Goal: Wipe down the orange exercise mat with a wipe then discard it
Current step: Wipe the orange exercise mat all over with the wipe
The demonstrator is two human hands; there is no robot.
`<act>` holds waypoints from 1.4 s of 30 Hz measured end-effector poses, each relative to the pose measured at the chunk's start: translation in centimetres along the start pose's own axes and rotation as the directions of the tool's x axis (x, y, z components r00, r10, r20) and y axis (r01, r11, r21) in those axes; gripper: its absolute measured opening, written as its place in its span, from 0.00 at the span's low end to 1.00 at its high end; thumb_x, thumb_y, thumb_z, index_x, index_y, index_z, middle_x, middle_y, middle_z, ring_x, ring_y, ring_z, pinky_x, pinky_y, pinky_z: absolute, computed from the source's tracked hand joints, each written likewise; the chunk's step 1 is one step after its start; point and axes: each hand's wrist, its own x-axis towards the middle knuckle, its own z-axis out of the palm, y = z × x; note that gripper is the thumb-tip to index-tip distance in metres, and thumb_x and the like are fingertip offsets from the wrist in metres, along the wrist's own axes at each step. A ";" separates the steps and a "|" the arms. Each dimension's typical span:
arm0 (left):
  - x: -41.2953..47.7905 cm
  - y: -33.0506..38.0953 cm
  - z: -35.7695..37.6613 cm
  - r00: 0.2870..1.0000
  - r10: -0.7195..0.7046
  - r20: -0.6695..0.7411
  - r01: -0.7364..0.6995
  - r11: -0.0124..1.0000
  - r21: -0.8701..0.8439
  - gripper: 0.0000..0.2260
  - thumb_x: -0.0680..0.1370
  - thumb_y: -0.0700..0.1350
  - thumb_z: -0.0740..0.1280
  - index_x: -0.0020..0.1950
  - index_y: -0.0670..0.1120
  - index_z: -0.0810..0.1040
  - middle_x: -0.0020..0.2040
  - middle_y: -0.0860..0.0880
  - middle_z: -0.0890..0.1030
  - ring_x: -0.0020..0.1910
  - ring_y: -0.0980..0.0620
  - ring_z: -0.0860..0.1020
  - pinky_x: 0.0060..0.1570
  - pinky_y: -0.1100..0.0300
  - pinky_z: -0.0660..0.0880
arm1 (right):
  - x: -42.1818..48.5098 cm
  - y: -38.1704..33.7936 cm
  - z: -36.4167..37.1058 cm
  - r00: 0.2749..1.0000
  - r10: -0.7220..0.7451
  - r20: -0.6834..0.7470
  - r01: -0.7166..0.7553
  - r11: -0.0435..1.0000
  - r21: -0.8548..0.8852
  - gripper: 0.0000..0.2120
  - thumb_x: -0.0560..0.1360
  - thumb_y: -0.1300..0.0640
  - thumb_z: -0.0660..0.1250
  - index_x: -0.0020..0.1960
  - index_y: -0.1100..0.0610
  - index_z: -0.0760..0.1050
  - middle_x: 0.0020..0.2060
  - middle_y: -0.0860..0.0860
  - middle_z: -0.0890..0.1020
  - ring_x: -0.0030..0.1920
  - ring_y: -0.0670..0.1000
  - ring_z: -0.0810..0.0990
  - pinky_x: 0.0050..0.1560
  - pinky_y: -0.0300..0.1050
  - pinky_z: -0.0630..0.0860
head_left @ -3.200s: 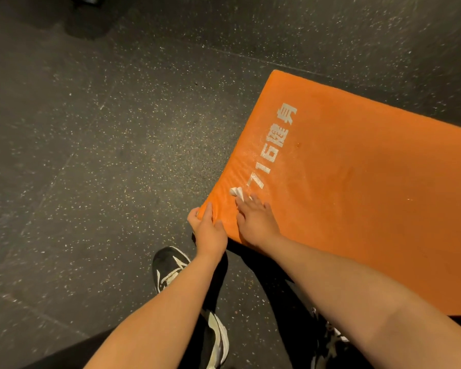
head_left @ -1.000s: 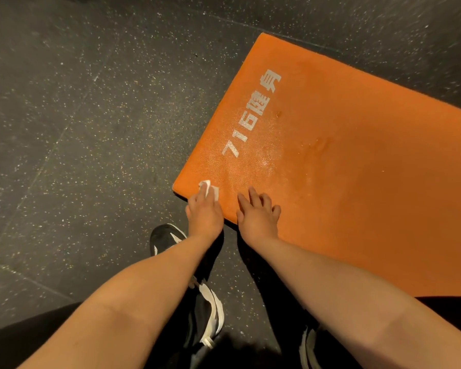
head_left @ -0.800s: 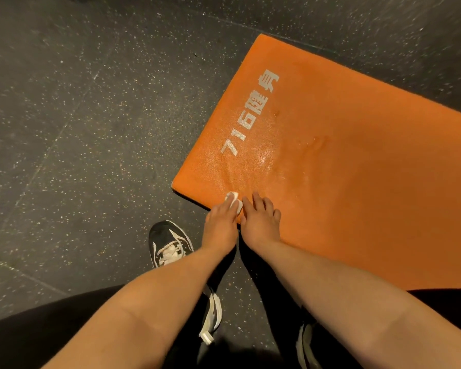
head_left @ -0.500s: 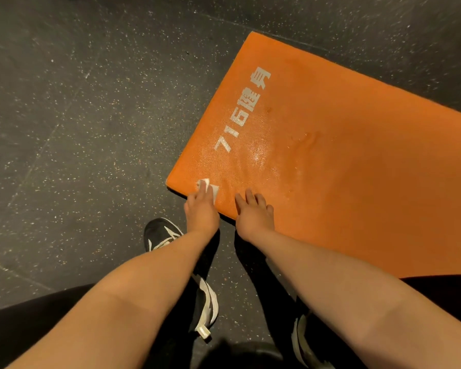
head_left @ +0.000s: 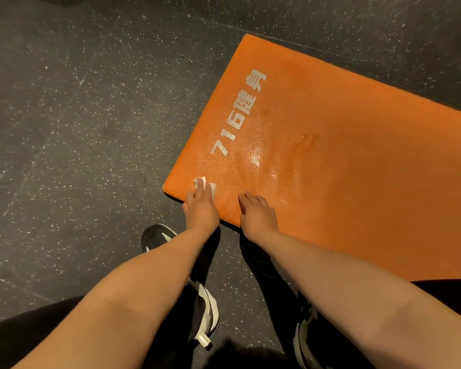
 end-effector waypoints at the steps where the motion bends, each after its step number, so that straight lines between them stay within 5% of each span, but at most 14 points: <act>1: -0.5 0.6 0.5 0.998 0.060 0.032 -0.059 0.998 -0.022 0.31 0.80 0.37 0.59 0.82 0.48 0.54 0.82 0.49 0.52 0.71 0.43 0.62 0.68 0.51 0.60 | 0.1 0.0 0.0 1.000 0.011 -0.020 -0.011 1.000 0.027 0.37 0.80 0.64 0.62 0.83 0.48 0.50 0.82 0.48 0.52 0.80 0.54 0.52 0.76 0.55 0.57; 4: -3.0 2.4 2.6 0.934 0.317 0.166 -0.313 0.948 -0.050 0.29 0.82 0.39 0.57 0.82 0.52 0.54 0.82 0.52 0.54 0.69 0.45 0.63 0.65 0.55 0.57 | 0.1 0.0 -0.1 0.998 0.043 -0.056 -0.037 0.995 0.091 0.35 0.82 0.61 0.59 0.83 0.46 0.49 0.83 0.49 0.47 0.80 0.52 0.53 0.74 0.54 0.58; 6: -3.6 2.7 2.9 0.916 0.369 0.157 -0.374 0.927 0.001 0.29 0.81 0.39 0.58 0.82 0.53 0.56 0.82 0.53 0.54 0.68 0.46 0.63 0.63 0.56 0.56 | 0.1 0.2 0.1 0.998 0.032 -0.050 -0.028 0.997 0.076 0.34 0.82 0.61 0.60 0.83 0.48 0.50 0.83 0.50 0.47 0.80 0.52 0.53 0.75 0.53 0.58; 14: -1.0 -0.7 0.5 0.999 0.032 -0.018 -0.030 0.995 0.091 0.28 0.80 0.38 0.61 0.80 0.50 0.60 0.82 0.48 0.52 0.74 0.42 0.58 0.72 0.46 0.57 | 0.0 0.6 0.7 0.999 -0.025 -0.029 0.024 0.999 -0.039 0.37 0.79 0.64 0.64 0.83 0.51 0.53 0.83 0.52 0.49 0.81 0.55 0.51 0.77 0.53 0.55; 22: -5.4 1.5 3.3 0.933 0.335 0.130 -0.344 0.938 0.052 0.30 0.78 0.37 0.62 0.79 0.50 0.61 0.82 0.50 0.55 0.71 0.44 0.63 0.69 0.50 0.60 | -1.1 1.4 1.3 0.992 -0.014 -0.128 0.034 0.987 0.159 0.29 0.83 0.59 0.61 0.81 0.52 0.57 0.82 0.49 0.51 0.81 0.52 0.53 0.76 0.49 0.54; 29: -1.3 -0.4 0.8 1.000 -0.022 -0.015 0.023 0.995 0.100 0.27 0.81 0.40 0.59 0.79 0.50 0.59 0.82 0.49 0.53 0.76 0.42 0.57 0.71 0.44 0.58 | -1.1 1.3 2.2 0.992 -0.017 -0.124 0.026 0.997 0.074 0.28 0.83 0.61 0.58 0.82 0.53 0.57 0.82 0.50 0.51 0.81 0.55 0.50 0.79 0.49 0.50; 31: -1.7 0.5 1.2 1.000 -0.006 -0.008 0.006 0.998 0.060 0.27 0.81 0.40 0.59 0.80 0.48 0.58 0.82 0.47 0.52 0.76 0.42 0.57 0.72 0.44 0.58 | -1.1 1.5 1.8 0.992 -0.024 -0.120 0.036 0.995 0.097 0.28 0.83 0.60 0.59 0.82 0.54 0.57 0.82 0.51 0.52 0.81 0.55 0.51 0.79 0.49 0.51; 36: -4.8 2.9 3.6 0.924 0.344 0.165 -0.359 0.931 0.066 0.27 0.82 0.42 0.58 0.81 0.50 0.56 0.82 0.49 0.52 0.77 0.44 0.57 0.72 0.48 0.56 | -0.9 2.3 0.7 0.974 0.063 -0.219 0.010 0.948 0.319 0.26 0.82 0.63 0.60 0.80 0.57 0.62 0.82 0.52 0.52 0.80 0.54 0.52 0.77 0.46 0.55; 39: -3.7 2.4 3.4 0.935 0.319 0.156 -0.341 0.930 0.140 0.27 0.83 0.44 0.57 0.81 0.52 0.54 0.82 0.51 0.52 0.77 0.45 0.56 0.71 0.47 0.56 | -0.5 2.3 0.8 0.980 0.036 -0.193 0.009 0.974 0.226 0.26 0.81 0.64 0.60 0.78 0.56 0.65 0.80 0.54 0.59 0.79 0.55 0.54 0.77 0.49 0.59; 42: -0.2 1.7 1.6 0.990 0.125 0.068 -0.134 0.980 0.145 0.27 0.83 0.44 0.56 0.82 0.53 0.53 0.83 0.52 0.49 0.79 0.44 0.51 0.73 0.43 0.53 | -0.3 1.9 1.4 0.988 0.013 -0.153 0.002 0.995 0.098 0.29 0.79 0.65 0.62 0.79 0.57 0.63 0.81 0.55 0.58 0.79 0.57 0.54 0.77 0.49 0.57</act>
